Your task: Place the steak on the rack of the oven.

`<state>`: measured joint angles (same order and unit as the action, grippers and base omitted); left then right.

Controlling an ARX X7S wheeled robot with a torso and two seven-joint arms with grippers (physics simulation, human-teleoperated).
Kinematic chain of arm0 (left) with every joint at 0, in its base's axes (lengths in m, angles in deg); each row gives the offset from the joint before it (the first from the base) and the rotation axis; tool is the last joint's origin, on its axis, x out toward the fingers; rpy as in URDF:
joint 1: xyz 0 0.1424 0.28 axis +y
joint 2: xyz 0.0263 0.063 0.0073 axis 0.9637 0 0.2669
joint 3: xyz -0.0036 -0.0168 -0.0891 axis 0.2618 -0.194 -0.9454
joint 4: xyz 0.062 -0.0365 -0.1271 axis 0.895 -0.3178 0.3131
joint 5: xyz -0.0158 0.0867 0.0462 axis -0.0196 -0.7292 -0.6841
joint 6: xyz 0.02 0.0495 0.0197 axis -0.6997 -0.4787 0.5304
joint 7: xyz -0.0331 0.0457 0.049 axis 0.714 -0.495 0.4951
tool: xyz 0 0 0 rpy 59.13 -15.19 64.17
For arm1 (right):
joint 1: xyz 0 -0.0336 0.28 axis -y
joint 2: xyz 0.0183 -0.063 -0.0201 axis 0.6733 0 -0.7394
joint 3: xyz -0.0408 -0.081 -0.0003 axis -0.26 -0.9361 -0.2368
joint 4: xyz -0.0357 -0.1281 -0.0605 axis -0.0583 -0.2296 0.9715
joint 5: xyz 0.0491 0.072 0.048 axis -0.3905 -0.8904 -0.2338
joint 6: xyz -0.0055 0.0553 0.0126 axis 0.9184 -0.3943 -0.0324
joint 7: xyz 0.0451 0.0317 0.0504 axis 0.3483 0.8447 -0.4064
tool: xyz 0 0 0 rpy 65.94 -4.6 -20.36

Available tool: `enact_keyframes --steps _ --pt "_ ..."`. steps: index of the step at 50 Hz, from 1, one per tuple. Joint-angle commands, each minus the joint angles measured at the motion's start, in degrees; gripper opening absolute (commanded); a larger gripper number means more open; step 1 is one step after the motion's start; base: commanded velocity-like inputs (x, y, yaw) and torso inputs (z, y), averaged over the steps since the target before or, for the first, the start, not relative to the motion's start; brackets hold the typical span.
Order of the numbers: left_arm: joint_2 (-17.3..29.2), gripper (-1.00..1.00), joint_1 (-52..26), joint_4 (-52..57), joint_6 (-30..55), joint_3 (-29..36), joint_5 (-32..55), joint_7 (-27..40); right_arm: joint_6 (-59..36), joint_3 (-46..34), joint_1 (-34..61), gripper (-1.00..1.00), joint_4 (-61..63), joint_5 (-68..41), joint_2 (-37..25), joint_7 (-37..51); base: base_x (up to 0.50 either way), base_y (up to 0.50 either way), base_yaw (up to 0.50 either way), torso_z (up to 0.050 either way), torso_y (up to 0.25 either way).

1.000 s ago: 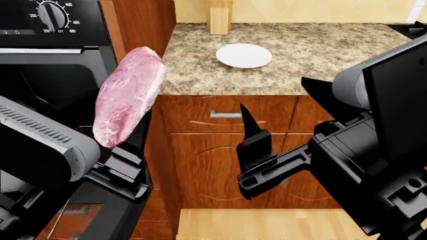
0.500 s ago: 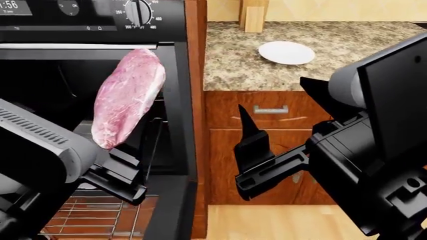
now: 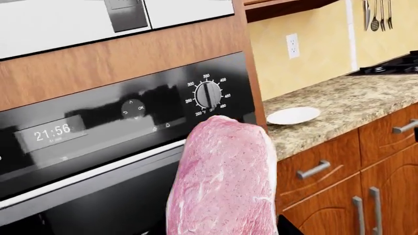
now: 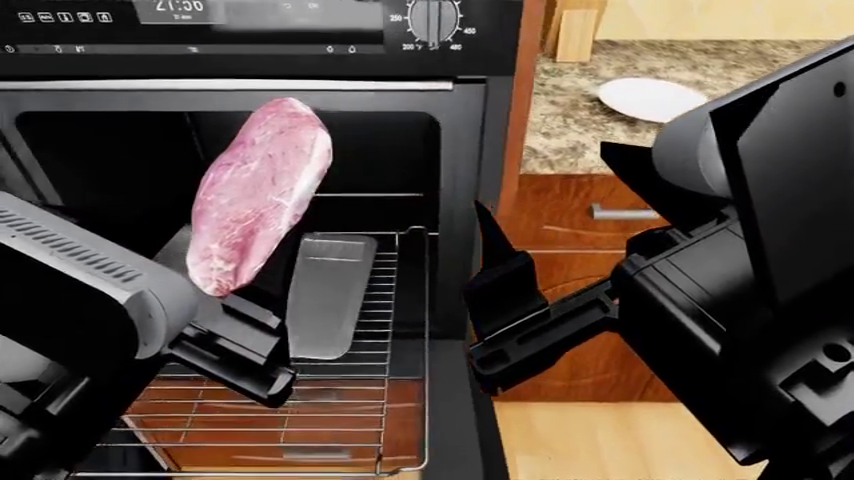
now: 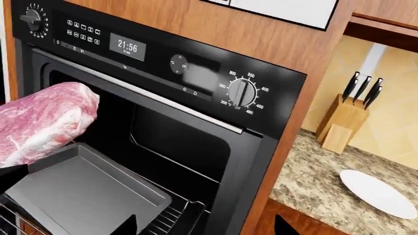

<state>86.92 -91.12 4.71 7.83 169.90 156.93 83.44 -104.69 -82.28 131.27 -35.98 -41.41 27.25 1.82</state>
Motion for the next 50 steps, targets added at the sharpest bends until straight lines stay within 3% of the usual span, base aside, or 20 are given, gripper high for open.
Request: enact_keyframes --steps 1,16,31,45,50 --pt "-0.39 -1.00 -0.48 -0.47 -0.58 -0.95 0.37 0.31 0.26 -0.60 0.08 1.00 -0.17 0.82 -0.74 -1.15 -0.07 0.50 0.00 0.000 0.000" --pt "-0.99 -1.00 0.06 -0.92 -0.19 -1.11 -0.05 0.45 1.23 -0.51 -0.85 1.00 0.77 2.04 -1.66 -1.97 -0.07 0.50 0.00 0.000 0.000" --pt "-1.30 -1.00 -0.07 -1.56 0.16 -1.67 0.59 0.29 4.16 1.08 -2.26 1.00 1.52 2.43 -3.09 -2.33 0.00 0.00 0.00 0.000 0.000" --pt "-1.69 -1.00 -0.13 -1.83 0.44 -2.20 1.07 0.55 4.08 1.30 -2.56 1.00 1.57 3.66 -3.39 -3.98 0.48 0.04 0.00 0.000 0.000" --pt "-2.14 -1.00 0.66 -2.31 0.62 -1.79 0.69 0.35 4.32 1.16 -2.52 1.00 1.99 3.66 -3.62 -3.75 0.00 0.00 0.00 0.000 0.000"
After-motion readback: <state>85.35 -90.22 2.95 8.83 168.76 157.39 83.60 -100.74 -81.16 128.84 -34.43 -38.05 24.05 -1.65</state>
